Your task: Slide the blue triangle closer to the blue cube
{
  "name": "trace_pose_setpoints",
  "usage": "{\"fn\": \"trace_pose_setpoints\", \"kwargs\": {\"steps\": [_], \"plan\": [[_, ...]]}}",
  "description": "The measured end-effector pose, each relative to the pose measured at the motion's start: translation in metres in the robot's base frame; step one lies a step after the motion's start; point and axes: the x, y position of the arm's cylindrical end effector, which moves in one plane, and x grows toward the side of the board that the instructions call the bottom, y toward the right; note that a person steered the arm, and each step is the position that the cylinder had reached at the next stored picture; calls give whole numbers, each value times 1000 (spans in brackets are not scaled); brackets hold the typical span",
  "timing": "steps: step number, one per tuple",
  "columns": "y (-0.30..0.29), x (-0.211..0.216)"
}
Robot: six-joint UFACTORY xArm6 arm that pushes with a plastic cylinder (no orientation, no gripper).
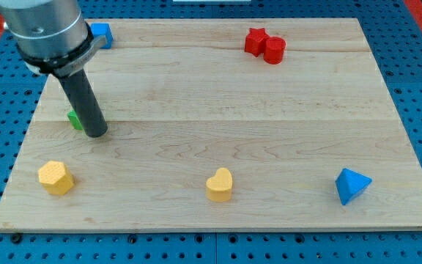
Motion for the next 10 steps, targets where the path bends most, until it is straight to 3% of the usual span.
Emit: {"fn": "trace_pose_setpoints", "kwargs": {"steps": [2, 4, 5, 6, 7, 10], "plan": [[9, -21], [244, -6], [357, 33], [434, 83], [439, 126], [217, 58]]}}
